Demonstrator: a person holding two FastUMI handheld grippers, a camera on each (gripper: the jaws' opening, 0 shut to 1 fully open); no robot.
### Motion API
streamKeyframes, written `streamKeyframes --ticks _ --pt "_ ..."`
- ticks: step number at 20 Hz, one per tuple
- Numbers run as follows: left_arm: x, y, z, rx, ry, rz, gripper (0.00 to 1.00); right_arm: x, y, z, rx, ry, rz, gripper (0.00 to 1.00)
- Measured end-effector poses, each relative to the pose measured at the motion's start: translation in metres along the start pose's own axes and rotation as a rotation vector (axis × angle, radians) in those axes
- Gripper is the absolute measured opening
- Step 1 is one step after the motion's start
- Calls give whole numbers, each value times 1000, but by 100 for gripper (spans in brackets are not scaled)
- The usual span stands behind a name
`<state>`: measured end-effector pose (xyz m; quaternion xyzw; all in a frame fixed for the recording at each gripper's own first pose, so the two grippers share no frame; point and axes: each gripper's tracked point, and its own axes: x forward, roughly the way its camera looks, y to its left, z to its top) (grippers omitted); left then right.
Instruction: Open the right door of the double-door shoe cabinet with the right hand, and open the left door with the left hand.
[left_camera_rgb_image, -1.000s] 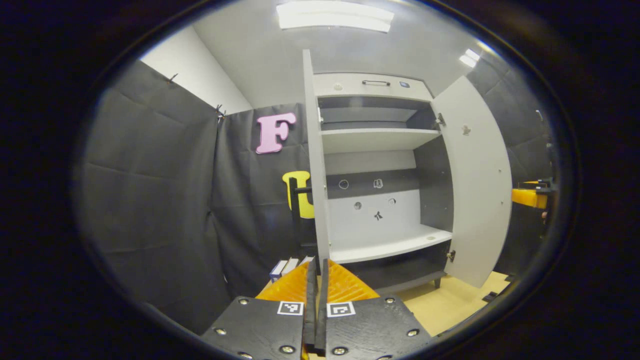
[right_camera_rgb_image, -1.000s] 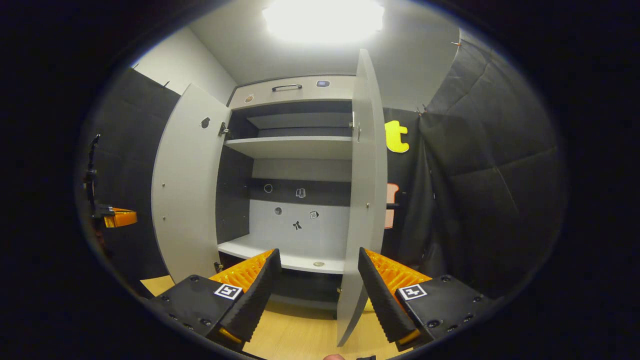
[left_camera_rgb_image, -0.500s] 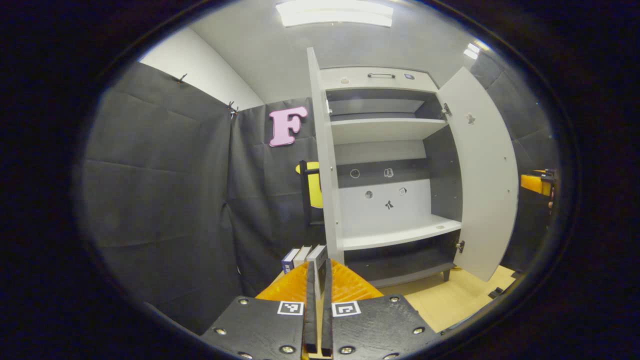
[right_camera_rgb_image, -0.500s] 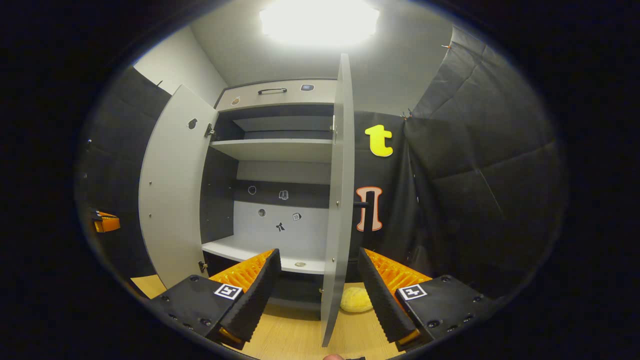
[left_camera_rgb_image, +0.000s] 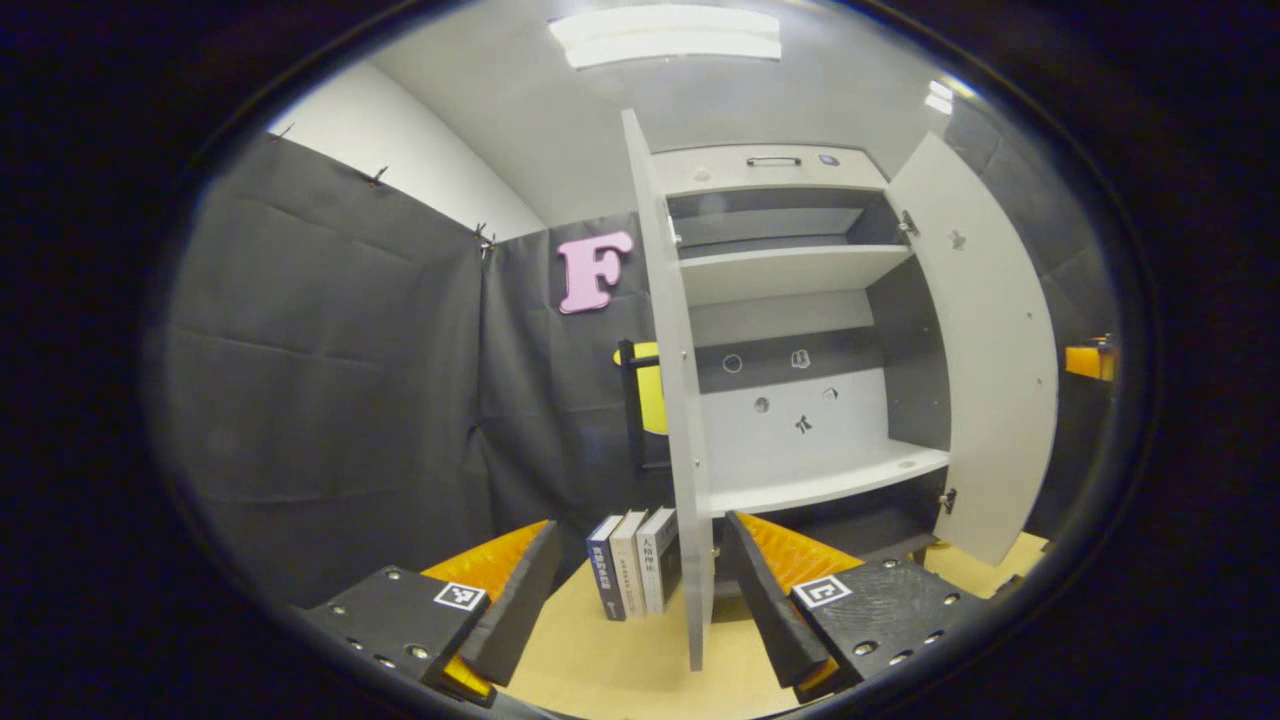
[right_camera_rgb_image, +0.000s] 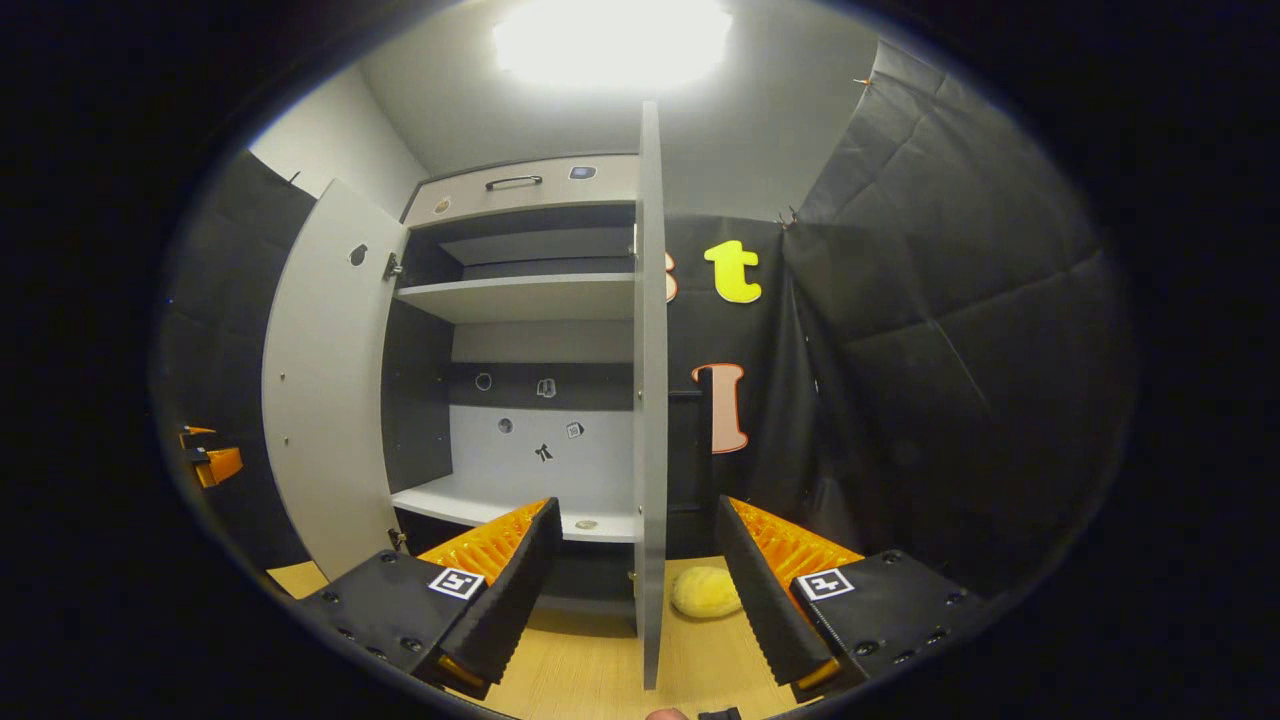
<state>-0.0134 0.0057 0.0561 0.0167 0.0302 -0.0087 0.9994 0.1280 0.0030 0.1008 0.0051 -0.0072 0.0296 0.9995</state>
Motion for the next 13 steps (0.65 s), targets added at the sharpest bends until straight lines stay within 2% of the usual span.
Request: streamKeyframes --ticks 7,13 --pt "1 16 0 -35 -11 58 95 1 -2 0 -5 -2 -6 98" --pt "3 17 0 -35 -13 68 95 1 -4 -1 -5 3 -17 98"
